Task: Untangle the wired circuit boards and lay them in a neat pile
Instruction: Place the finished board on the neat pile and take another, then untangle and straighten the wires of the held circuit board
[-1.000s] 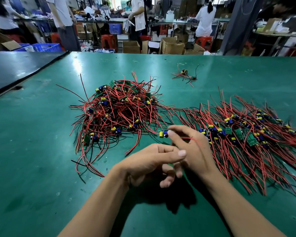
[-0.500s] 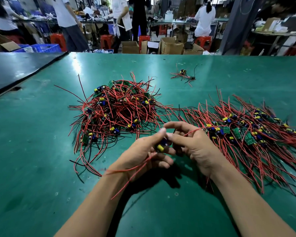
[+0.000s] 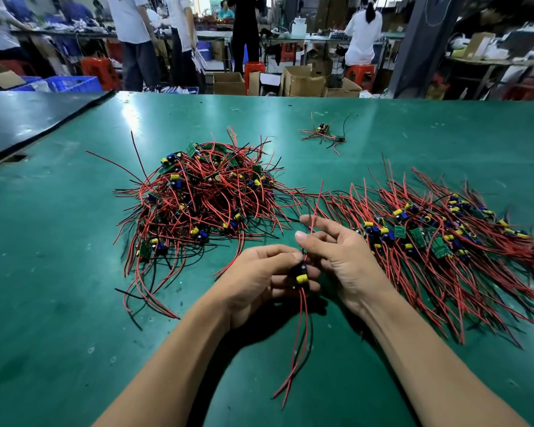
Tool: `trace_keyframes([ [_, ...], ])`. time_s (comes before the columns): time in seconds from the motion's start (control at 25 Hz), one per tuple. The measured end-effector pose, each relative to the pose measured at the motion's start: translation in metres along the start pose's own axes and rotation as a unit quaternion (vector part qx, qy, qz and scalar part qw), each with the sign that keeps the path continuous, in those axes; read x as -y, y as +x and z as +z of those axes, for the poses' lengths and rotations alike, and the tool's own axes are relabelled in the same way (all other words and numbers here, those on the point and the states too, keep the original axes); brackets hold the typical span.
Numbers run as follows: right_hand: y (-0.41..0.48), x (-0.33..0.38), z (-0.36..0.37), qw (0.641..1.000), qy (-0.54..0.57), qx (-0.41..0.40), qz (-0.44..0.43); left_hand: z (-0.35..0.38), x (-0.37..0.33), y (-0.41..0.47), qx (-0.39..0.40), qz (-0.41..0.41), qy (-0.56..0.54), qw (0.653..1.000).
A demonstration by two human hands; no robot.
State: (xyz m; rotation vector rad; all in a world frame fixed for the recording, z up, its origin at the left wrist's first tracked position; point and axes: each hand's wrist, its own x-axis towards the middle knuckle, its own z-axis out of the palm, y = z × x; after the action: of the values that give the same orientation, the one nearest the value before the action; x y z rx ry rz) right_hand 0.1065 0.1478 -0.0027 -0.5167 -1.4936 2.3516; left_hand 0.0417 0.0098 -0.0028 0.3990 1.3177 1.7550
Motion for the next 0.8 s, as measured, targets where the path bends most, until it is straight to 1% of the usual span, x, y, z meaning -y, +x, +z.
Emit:
trace_keyframes([
  [0.08, 0.001, -0.002, -0.001, 1.000, -0.015, 0.009, 0.008, 0.001, 0.000, -0.001, -0.003, 0.004, 0.036, 0.999],
  [0.16, 0.001, -0.003, 0.000, 0.999, -0.032, 0.023, 0.021, 0.004, 0.001, 0.002, -0.027, 0.011, 0.060, 0.998],
  [0.28, -0.001, -0.003, 0.000, 0.997, -0.054, 0.048, 0.032, 0.005, 0.002, 0.004, -0.053, 0.024, 0.053, 0.997],
  [0.4, -0.003, -0.003, 0.000, 0.993, -0.069, 0.087, 0.035, 0.002, 0.003, 0.003, -0.035, 0.024, 0.039, 0.998],
  [0.52, -0.005, -0.007, 0.003, 0.996, -0.040, 0.082, 0.022, -0.001, 0.000, 0.001, -0.012, 0.015, 0.040, 0.999],
  [0.6, -0.006, -0.009, 0.005, 0.996, -0.032, 0.082, 0.033, -0.002, -0.001, 0.000, -0.003, 0.005, 0.045, 0.999],
  [0.72, -0.009, -0.005, 0.005, 0.985, -0.090, 0.130, 0.075, -0.001, 0.000, -0.001, -0.009, 0.011, 0.057, 0.998],
  [0.8, -0.010, -0.002, 0.003, 0.976, -0.120, 0.157, 0.088, -0.001, 0.002, -0.002, -0.013, 0.024, 0.074, 0.997],
])
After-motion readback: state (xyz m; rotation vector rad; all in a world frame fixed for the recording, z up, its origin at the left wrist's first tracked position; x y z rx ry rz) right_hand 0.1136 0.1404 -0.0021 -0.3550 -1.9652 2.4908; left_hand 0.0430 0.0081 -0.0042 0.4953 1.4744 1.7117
